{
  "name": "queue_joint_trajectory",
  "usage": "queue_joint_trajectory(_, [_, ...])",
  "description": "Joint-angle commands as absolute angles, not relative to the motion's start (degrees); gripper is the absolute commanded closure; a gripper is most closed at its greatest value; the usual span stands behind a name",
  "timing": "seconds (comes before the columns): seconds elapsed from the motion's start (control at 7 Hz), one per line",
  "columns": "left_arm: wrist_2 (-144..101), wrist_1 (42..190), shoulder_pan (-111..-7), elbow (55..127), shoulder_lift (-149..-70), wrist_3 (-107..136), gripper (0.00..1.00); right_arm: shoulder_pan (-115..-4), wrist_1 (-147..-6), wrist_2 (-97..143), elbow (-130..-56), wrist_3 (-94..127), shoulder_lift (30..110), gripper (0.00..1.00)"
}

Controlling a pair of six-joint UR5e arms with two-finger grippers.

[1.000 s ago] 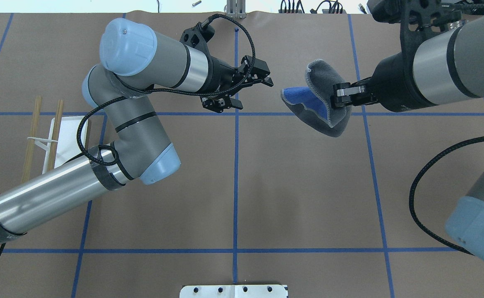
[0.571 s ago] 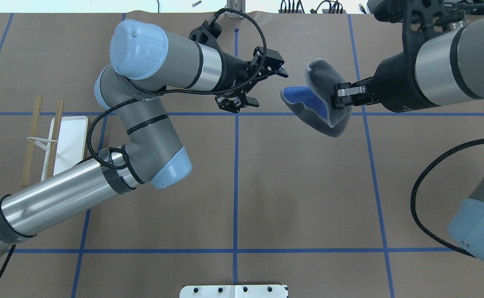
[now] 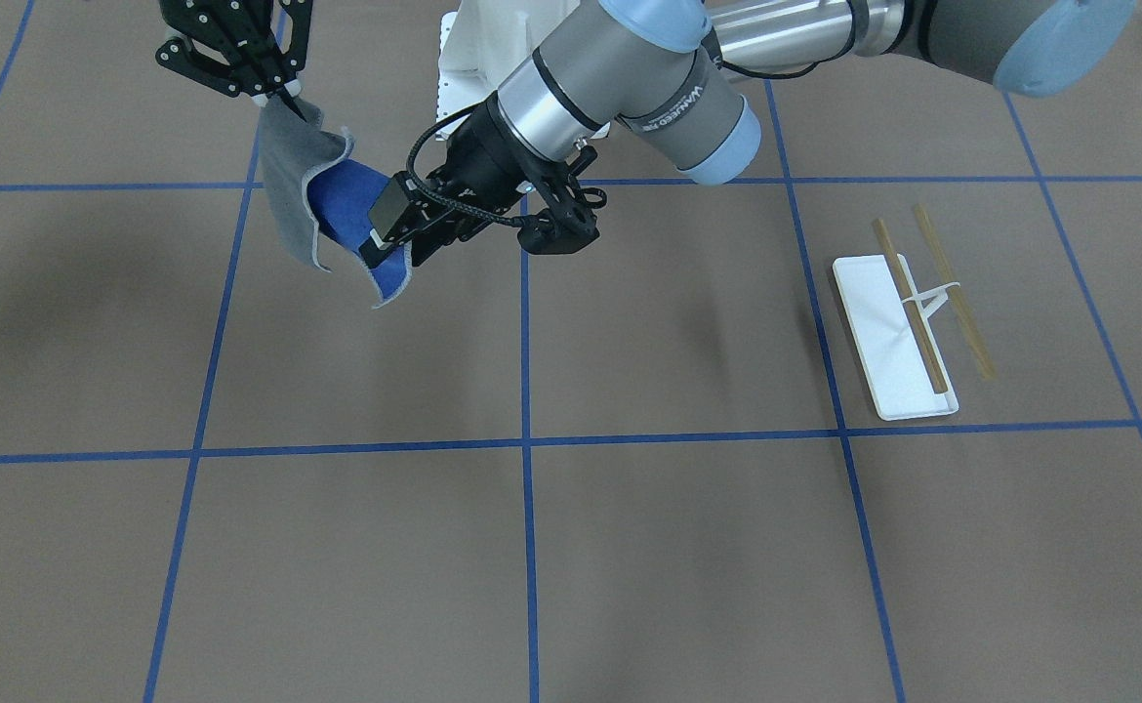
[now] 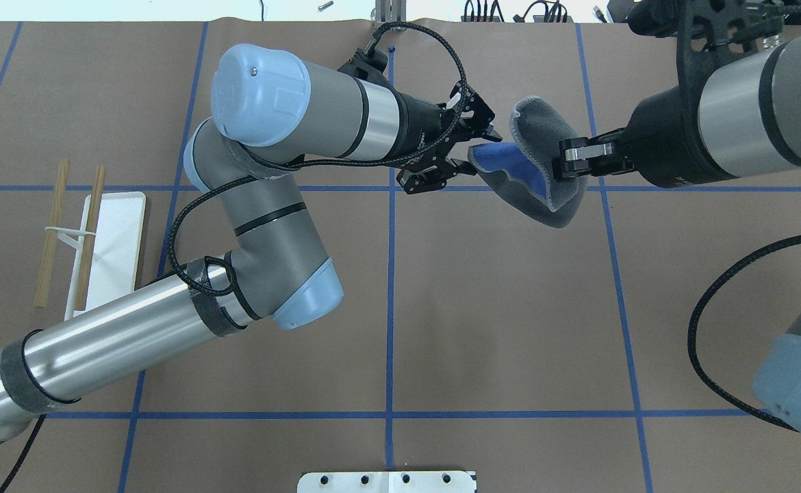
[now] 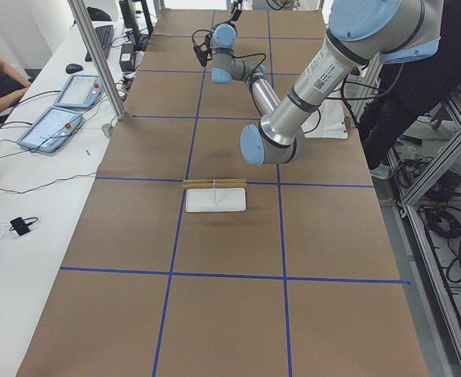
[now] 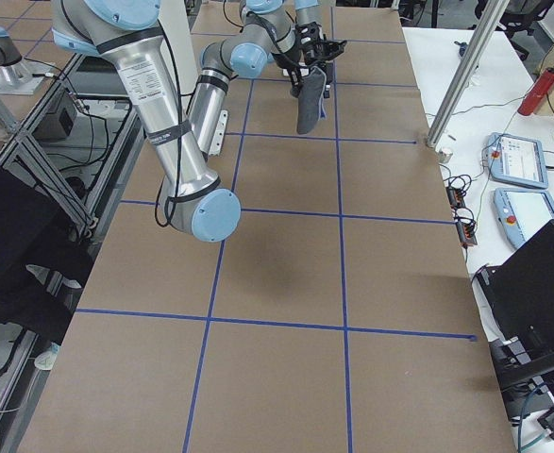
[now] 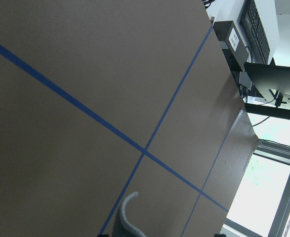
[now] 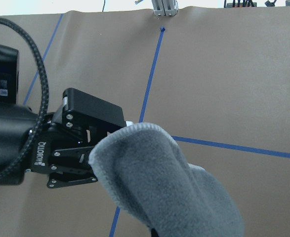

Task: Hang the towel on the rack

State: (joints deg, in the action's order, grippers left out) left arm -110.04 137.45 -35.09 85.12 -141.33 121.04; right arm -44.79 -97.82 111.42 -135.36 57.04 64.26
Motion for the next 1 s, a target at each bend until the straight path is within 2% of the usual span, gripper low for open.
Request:
queue_joint_trajectory(0.0, [-109.95, 137.37, -35.24, 85.17, -141.42, 121.99, 1.00, -44.74, -97.82, 111.45, -135.70, 57.04, 64.69, 1.00])
queue_joint_trajectory(0.43, [-109.95, 137.37, -35.42, 85.17, -141.33, 121.72, 1.00, -44.48, -97.82, 111.53, -136.14, 57.04, 65.65, 1.00])
queue_joint_trajectory(0.57, [-110.04, 137.37, -36.38, 85.25, -141.33, 121.82, 1.00, -44.04, -97.82, 111.36, -136.23, 57.04, 65.92, 0.01])
queue_joint_trajectory(0.86, [-116.67, 137.20, -42.85, 85.52, -140.63, 121.47, 1.00, -44.21, -97.82, 111.45, -139.64, 56.26, 72.47, 0.00])
